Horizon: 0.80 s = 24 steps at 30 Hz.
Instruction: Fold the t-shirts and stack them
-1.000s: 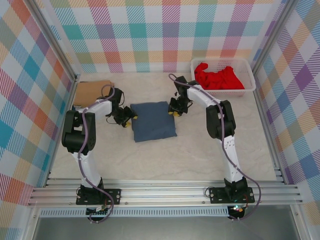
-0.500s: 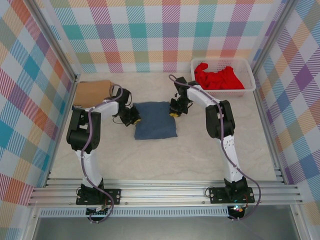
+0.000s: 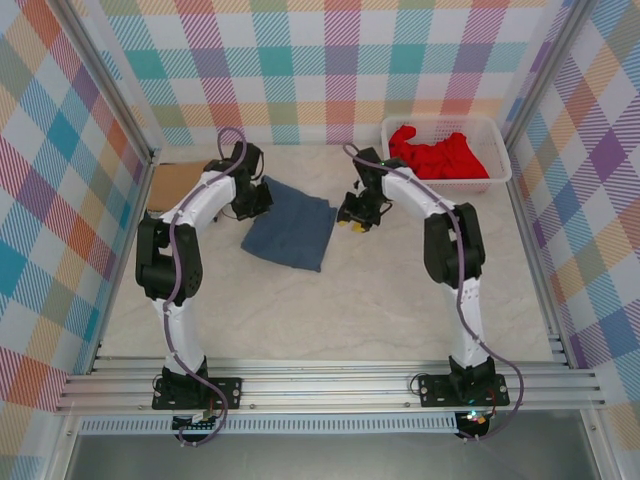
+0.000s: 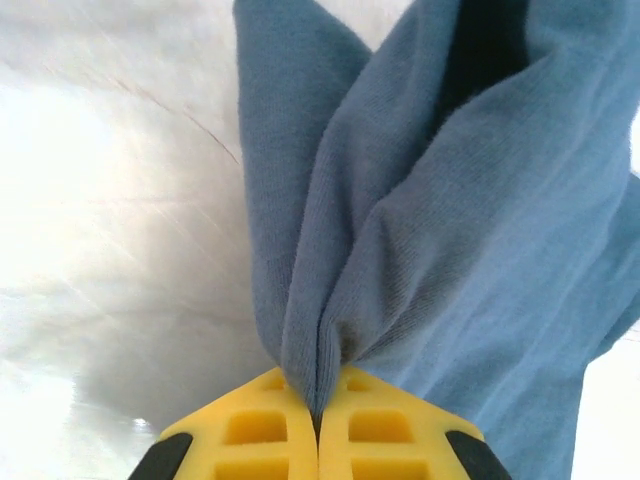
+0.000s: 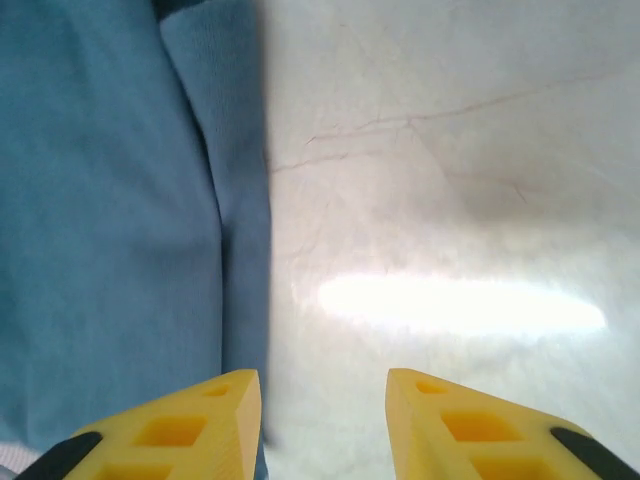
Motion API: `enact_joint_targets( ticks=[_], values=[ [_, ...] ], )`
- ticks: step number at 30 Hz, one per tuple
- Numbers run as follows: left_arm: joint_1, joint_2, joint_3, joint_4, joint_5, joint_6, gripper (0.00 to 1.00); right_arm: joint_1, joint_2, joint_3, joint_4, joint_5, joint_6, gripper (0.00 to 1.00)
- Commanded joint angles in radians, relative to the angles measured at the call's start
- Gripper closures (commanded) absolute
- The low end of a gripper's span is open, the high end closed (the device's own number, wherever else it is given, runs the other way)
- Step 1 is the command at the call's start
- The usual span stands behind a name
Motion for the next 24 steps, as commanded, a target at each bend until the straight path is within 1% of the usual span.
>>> enact_joint_targets(
  ticks=[1, 3, 6, 9, 12, 18, 20, 24],
  values=[
    [-0.007, 0.021, 0.094, -0.134, -0.183, 0.158, 1.00, 0.003, -0.132, -0.045, 0.000, 0.016, 0.005, 0.61],
    [0.003, 0.034, 0.148, -0.157, -0.245, 0.200, 1.00, 0.003, -0.173, -0.068, 0.001, 0.004, 0.004, 0.61],
    [0.015, 0.060, 0.227, -0.173, -0.305, 0.264, 1.00, 0.002, -0.204, -0.079, -0.005, -0.023, -0.002, 0.62],
    [0.018, 0.086, 0.307, -0.173, -0.360, 0.329, 1.00, 0.002, -0.217, -0.082, -0.016, -0.049, -0.008, 0.62],
    [0.032, 0.132, 0.415, -0.201, -0.425, 0.362, 1.00, 0.002, -0.228, -0.090, -0.018, -0.067, -0.012, 0.62],
    [0.063, 0.214, 0.617, -0.257, -0.485, 0.419, 1.00, 0.002, -0.243, -0.117, -0.024, -0.090, -0.021, 0.62],
    [0.070, 0.227, 0.654, -0.270, -0.508, 0.444, 1.00, 0.002, -0.246, -0.129, -0.025, -0.091, -0.024, 0.62],
    [0.099, 0.221, 0.661, -0.266, -0.551, 0.478, 1.00, 0.003, -0.249, -0.143, -0.035, -0.094, -0.027, 0.62]
  ],
)
